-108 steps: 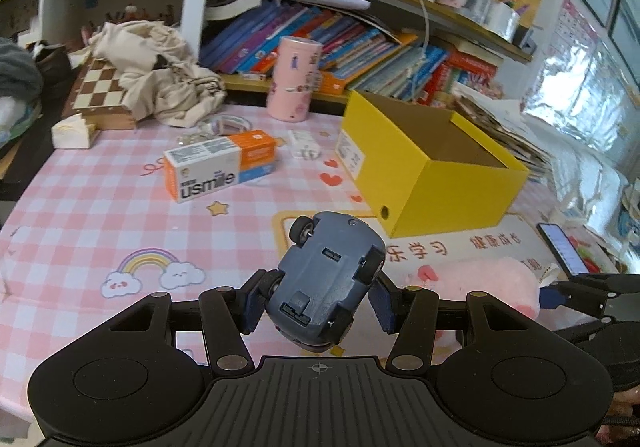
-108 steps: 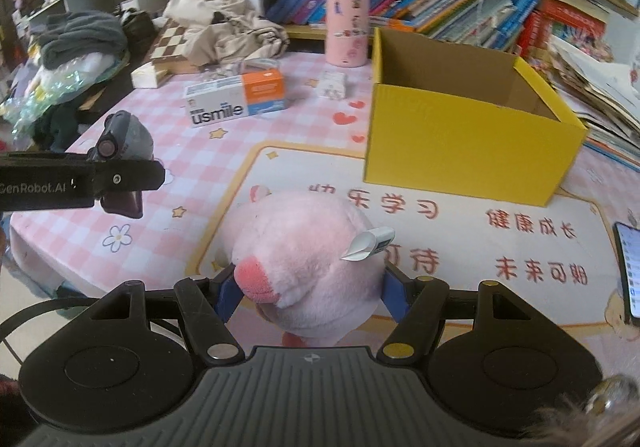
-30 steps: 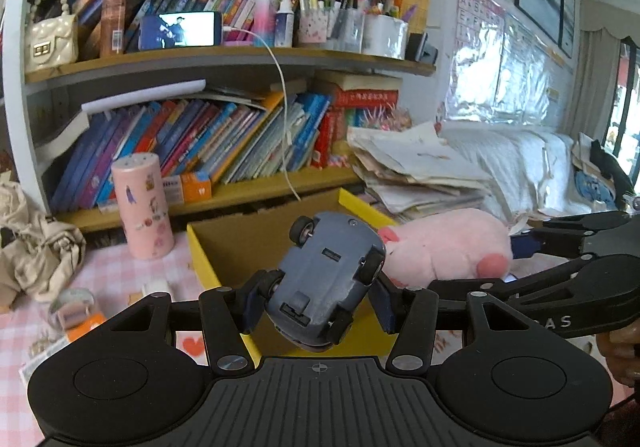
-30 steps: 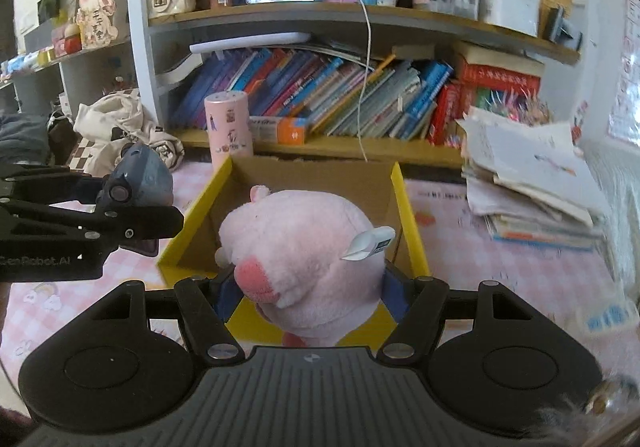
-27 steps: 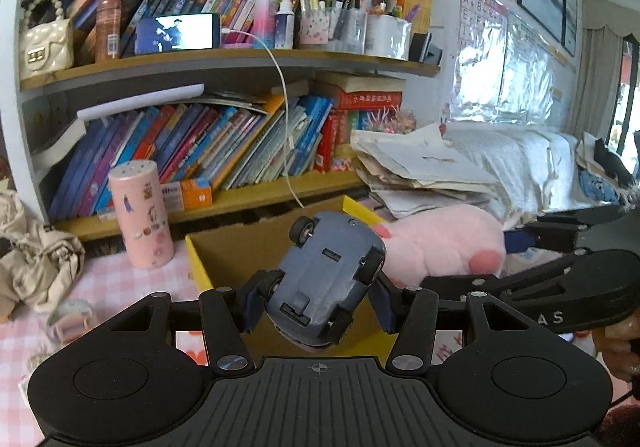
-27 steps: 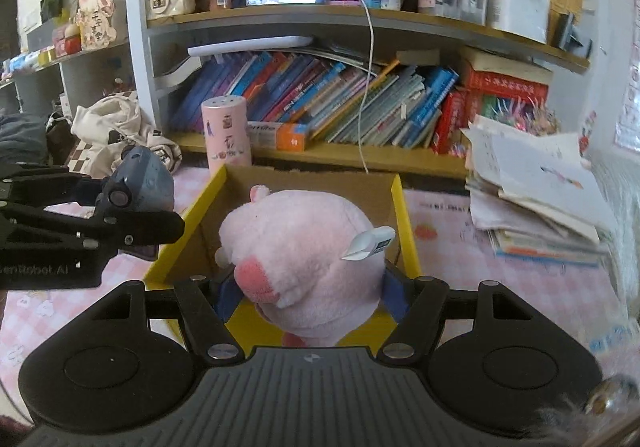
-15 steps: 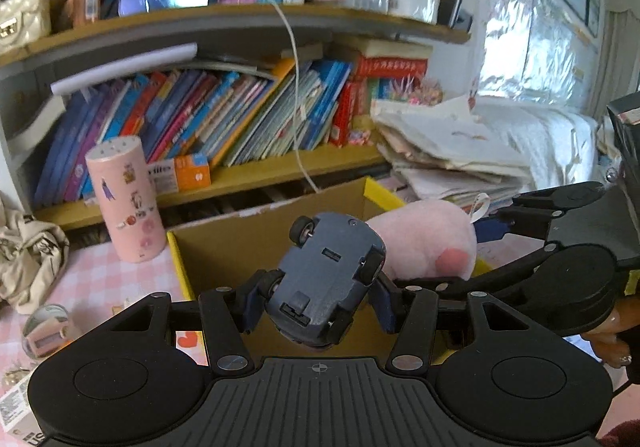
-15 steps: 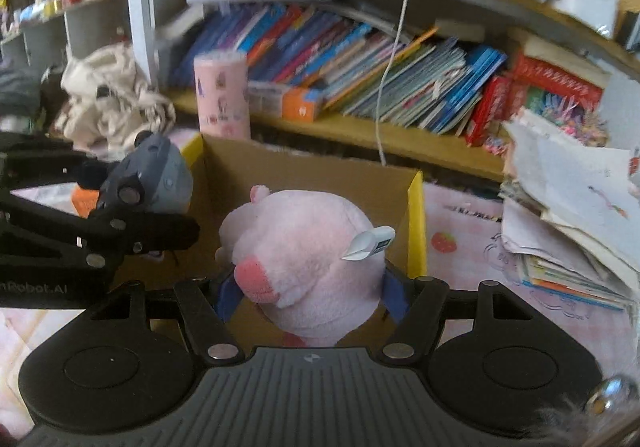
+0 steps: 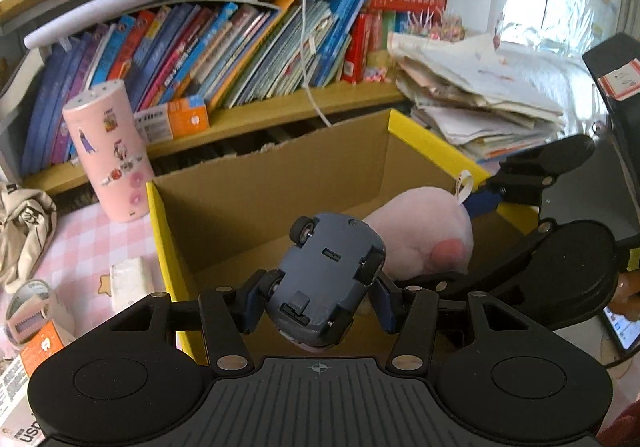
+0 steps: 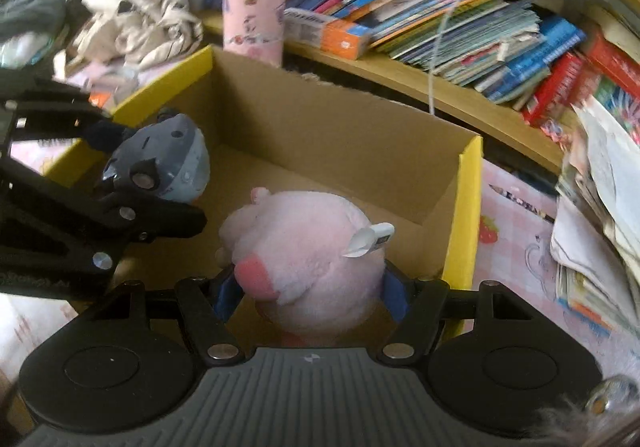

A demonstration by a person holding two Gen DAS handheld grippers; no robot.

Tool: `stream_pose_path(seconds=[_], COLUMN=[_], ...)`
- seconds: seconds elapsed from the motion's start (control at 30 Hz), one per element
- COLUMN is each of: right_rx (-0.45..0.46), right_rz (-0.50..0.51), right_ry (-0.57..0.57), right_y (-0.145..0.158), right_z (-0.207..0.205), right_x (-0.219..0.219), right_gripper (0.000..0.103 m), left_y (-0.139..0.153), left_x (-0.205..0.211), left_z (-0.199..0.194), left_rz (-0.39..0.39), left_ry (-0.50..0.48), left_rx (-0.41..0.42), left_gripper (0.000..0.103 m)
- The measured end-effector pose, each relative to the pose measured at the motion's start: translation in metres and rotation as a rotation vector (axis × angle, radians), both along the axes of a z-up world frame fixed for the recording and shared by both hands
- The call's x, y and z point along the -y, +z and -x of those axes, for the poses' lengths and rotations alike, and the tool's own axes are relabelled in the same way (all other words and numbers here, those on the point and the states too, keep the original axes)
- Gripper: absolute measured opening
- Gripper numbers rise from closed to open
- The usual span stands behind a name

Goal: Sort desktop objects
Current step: 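Lower the pig and car into the yellow box and open both tools, then lift both open tools up out of the yellow box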

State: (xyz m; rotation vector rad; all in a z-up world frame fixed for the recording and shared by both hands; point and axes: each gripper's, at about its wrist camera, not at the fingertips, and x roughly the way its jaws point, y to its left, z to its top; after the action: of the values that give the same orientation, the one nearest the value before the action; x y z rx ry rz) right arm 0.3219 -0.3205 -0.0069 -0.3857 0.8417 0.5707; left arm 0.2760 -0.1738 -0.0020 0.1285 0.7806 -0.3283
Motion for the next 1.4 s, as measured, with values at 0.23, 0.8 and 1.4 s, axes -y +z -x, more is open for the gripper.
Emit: stream_pose_path(seconds=[0.23,0.8,1.4], right_rx=[0.002,0.062,0.134], right_rz=[0.028,-0.052,-0.086], right_ry=[0.022,-0.035,-0.156], right_y=[-0.003,0.018,0.037], right_z=[-0.005,0.015,0.075], right_x=[-0.006,0.006,0.007], right_gripper=[0.07,0.082,0.086], left_y=[-0.003,0.025,0.038], left_x=[-0.003,-0.006,-0.026], left_z=[-0.004,0.027,0.084], left_rz=[-0.011,-0.027,0.014], left_ry=[0.027,0.097,0.103], left_rx=[-0.025,0.095,0.169], left_gripper=[0.055,0.088,0.09])
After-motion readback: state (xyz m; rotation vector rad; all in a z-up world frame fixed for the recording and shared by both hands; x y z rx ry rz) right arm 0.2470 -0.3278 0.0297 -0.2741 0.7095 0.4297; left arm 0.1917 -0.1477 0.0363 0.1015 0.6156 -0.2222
